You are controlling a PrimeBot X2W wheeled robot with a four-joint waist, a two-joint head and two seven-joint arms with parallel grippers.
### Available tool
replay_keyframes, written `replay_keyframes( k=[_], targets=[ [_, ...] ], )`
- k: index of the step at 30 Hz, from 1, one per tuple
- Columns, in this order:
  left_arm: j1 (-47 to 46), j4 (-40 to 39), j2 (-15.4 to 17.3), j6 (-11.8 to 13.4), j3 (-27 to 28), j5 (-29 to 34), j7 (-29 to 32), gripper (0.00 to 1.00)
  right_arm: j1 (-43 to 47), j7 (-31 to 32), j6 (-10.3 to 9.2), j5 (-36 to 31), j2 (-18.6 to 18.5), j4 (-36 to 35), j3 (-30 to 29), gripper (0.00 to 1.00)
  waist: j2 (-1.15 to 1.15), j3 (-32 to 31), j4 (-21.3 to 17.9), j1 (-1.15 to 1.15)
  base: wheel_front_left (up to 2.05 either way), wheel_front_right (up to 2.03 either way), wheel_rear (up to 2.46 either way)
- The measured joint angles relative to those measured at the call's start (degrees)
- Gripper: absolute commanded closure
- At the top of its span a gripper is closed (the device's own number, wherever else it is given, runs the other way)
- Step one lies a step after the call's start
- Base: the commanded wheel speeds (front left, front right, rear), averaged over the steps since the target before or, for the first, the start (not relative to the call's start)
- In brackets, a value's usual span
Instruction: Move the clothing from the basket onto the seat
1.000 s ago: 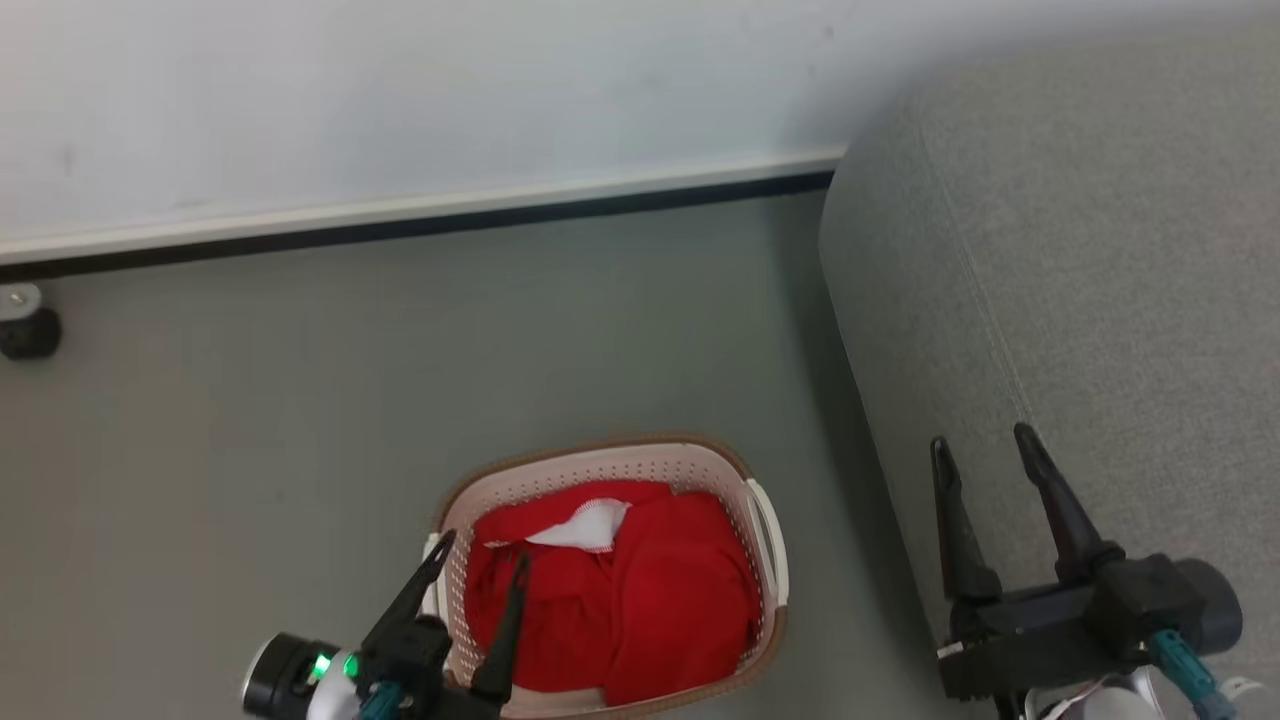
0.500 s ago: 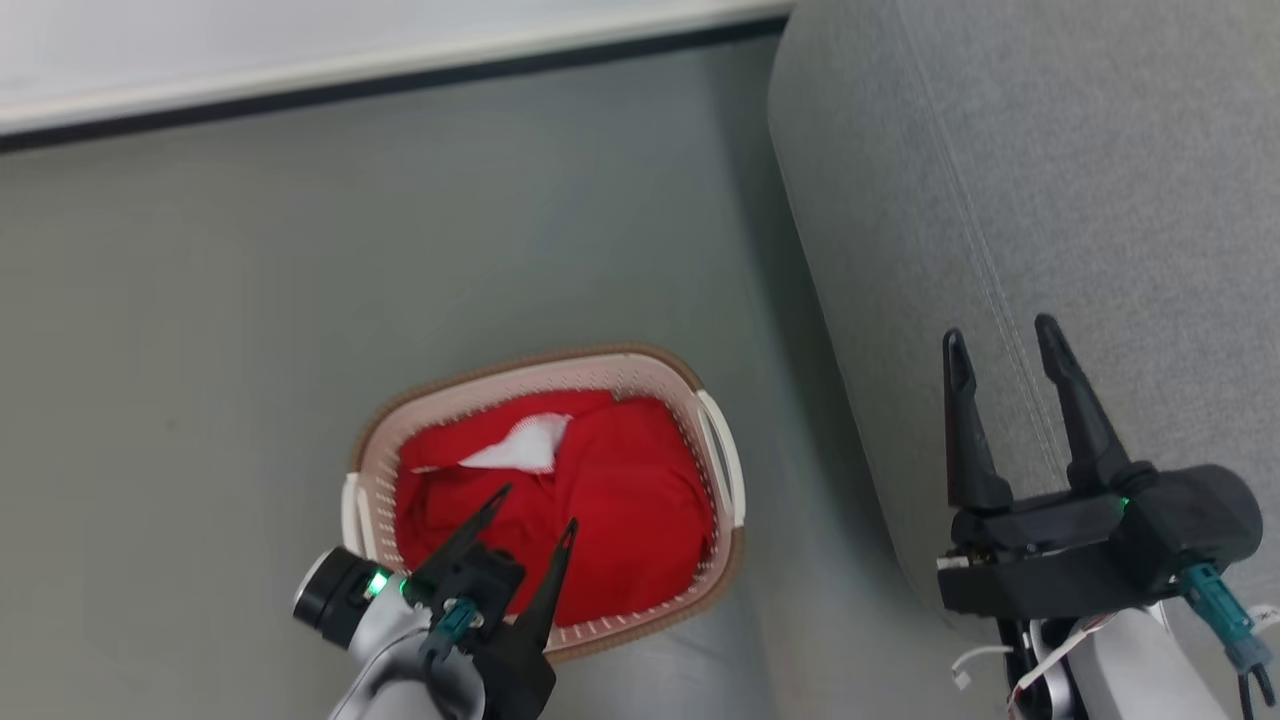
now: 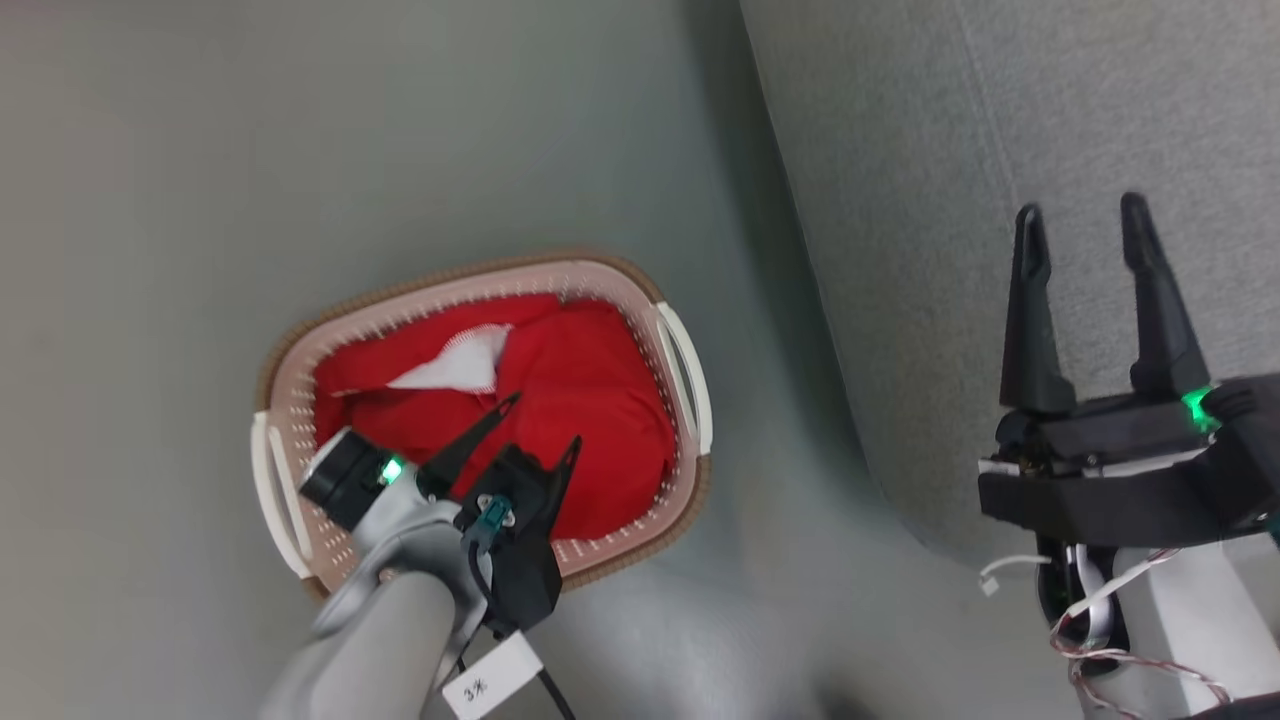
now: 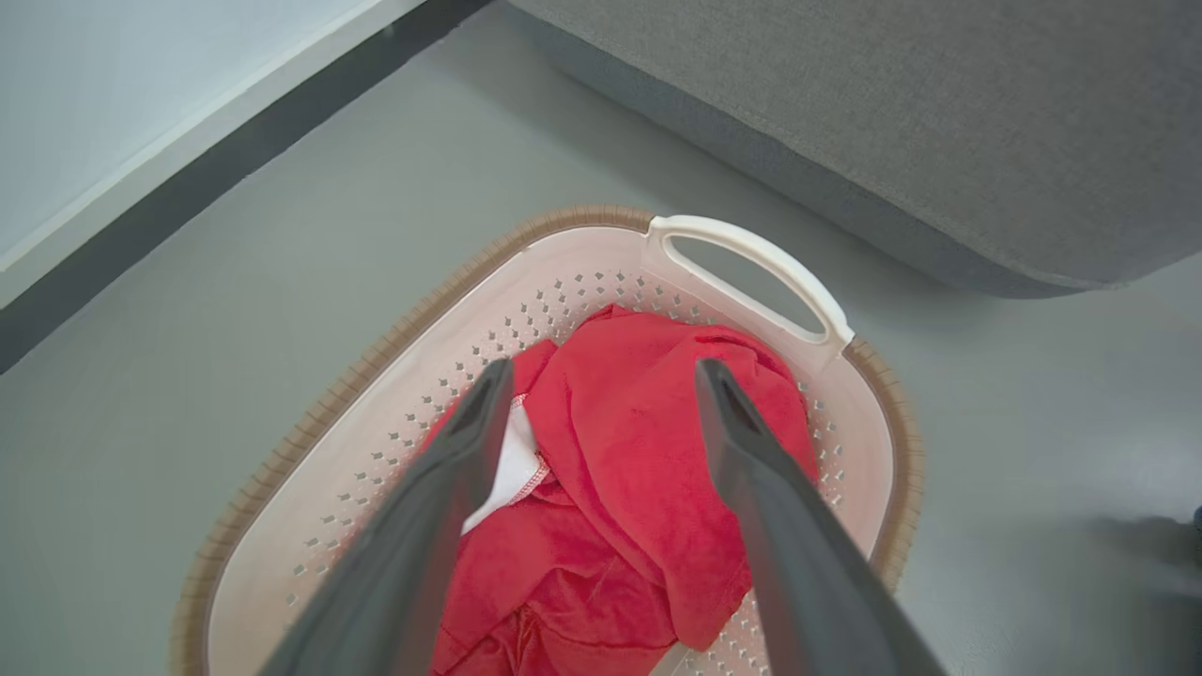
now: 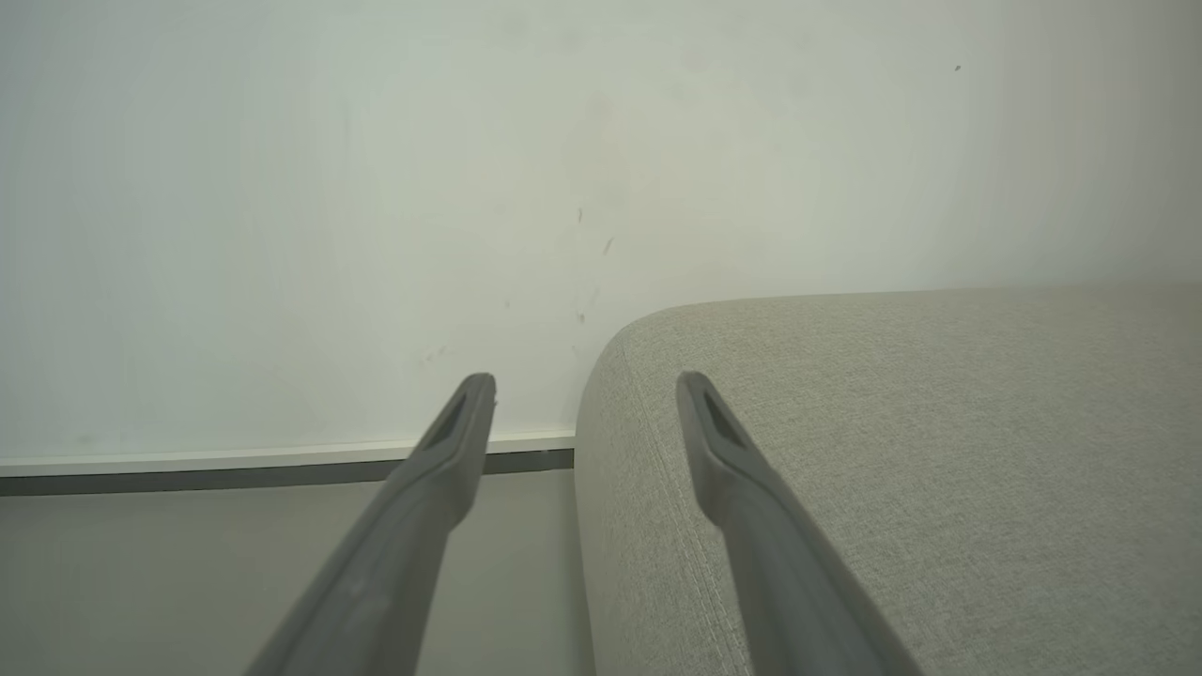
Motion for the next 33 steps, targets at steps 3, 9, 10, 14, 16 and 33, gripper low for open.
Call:
replay_keyframes(
  k=[3,9,10,14,16,33],
  targets=[
    [-2.29,1.03,0.41,-0.49,-0.80,0.64,0.41,0.00,-1.32,0.00,0.00,0.01,0.21,-0.90,-0.20,0.00,0.00,2.31,-0.54,0.00,0.00,0.00,0.00],
    [-7.29,2.54,0.55,-0.97,-1.54,1.69,0.90,0.00,-3.55,0.00,0.14,0.00,0.71,-2.30,-0.20,0.00,0.00,6.93,-1.52,0.00,0.00,0.00,0.00],
    [-8.05,2.75,0.56,-0.99,-1.71,1.96,0.91,0.00,-3.98,0.00,0.29,0.00,0.79,-2.56,-0.16,0.00,0.00,7.68,-1.66,0.00,0.00,0.00,0.00],
    [-10.96,3.61,0.54,-1.44,-3.09,3.47,0.97,0.00,-5.56,0.00,0.52,0.00,1.29,-3.60,0.03,0.00,0.00,10.75,-2.22,0.00,0.00,0.00,0.00],
    [-12.45,4.15,0.60,-1.57,-3.96,4.05,1.18,0.00,-6.33,0.00,0.52,-0.01,1.42,-4.16,0.05,0.00,0.00,12.28,-2.49,0.00,0.00,0.00,0.00],
    [-21.63,10.65,3.01,-2.43,-7.30,7.44,3.50,0.00,-11.10,0.00,1.52,-0.24,2.38,-5.13,0.02,0.00,0.00,23.62,-4.76,0.00,0.00,0.00,0.00]
  ],
)
